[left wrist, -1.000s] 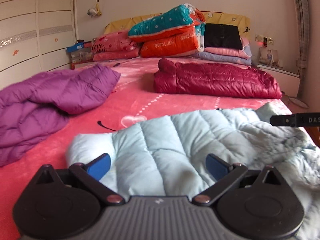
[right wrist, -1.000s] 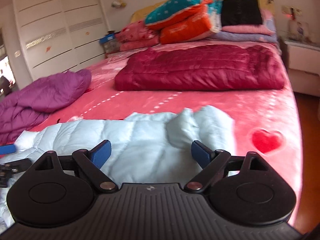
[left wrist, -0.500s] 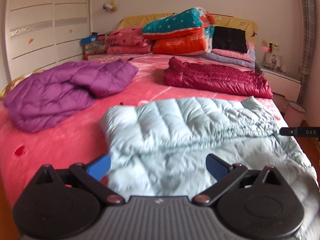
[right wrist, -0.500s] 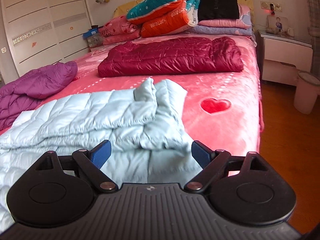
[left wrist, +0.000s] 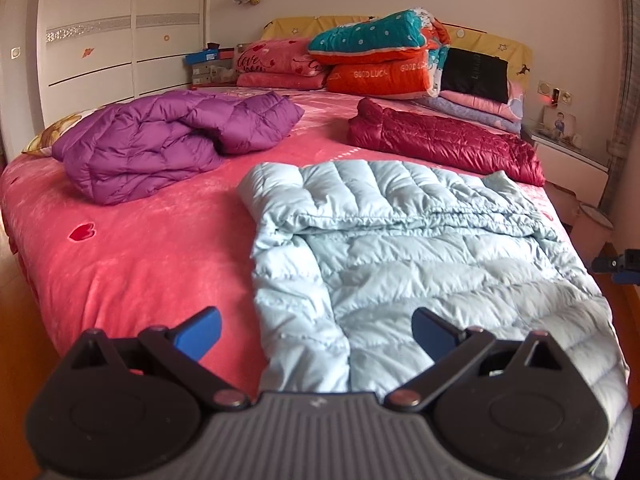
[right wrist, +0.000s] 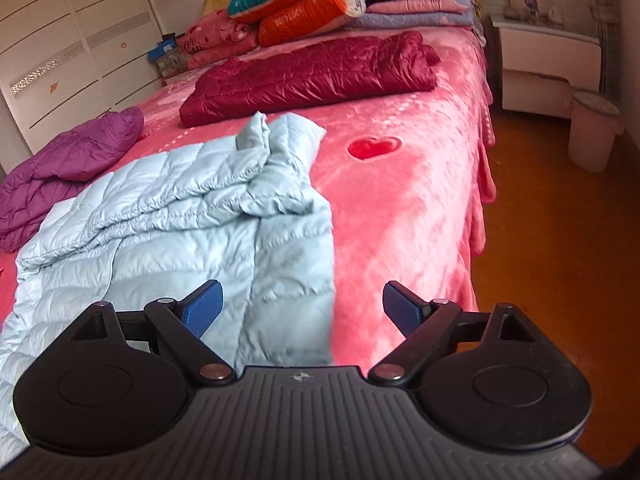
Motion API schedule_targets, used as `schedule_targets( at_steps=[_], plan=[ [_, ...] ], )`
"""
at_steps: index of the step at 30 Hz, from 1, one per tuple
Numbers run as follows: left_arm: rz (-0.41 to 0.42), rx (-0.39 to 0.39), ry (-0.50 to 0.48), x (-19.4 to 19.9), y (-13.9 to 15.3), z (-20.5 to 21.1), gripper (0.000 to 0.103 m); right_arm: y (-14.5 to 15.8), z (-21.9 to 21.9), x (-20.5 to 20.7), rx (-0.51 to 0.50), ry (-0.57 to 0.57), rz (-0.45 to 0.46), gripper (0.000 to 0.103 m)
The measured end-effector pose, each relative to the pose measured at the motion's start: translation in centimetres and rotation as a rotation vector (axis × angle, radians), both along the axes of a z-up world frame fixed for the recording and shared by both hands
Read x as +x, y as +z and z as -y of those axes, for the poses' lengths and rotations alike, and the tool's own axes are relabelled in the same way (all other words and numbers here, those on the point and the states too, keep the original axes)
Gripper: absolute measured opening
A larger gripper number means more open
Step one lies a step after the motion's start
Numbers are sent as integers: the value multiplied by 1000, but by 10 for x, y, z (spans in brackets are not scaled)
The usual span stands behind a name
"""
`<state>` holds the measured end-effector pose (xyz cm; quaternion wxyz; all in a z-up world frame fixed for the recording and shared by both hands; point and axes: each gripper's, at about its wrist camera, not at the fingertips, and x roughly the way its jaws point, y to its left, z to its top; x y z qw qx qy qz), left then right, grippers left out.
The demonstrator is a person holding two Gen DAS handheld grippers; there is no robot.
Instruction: Fold large clothes
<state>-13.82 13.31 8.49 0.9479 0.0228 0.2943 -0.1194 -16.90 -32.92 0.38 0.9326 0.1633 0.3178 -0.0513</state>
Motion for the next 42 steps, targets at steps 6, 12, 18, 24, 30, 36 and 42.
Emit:
schedule_targets(
  at_steps=[6, 12, 18, 24, 30, 36, 42],
  plan=[
    [-23, -30, -13, -16, -2, -3, 101, 1, 10, -19, 54, -2, -56, 103],
    [-79, -64, 20, -29, -8, -12, 101, -5, 13, -24, 95, 41, -145, 103],
    [-123, -86, 42, -35, -14, -20, 101, -17, 12, -18, 141, 91, -248, 103],
    [-210, -114, 34, -32, -27, -22, 101, -34, 13, -4, 192, 122, -343, 103],
    [-270, -130, -1, -30, -34, -18, 100, -42, 12, 2, 241, 169, -381, 103],
    [-311, -117, -60, -31, -38, -8, 99, -50, 1, 6, 275, 257, -425, 103],
    [-317, -112, -104, -32, -37, -2, 82, -55, -2, 7, 309, 290, -466, 103]
  ],
)
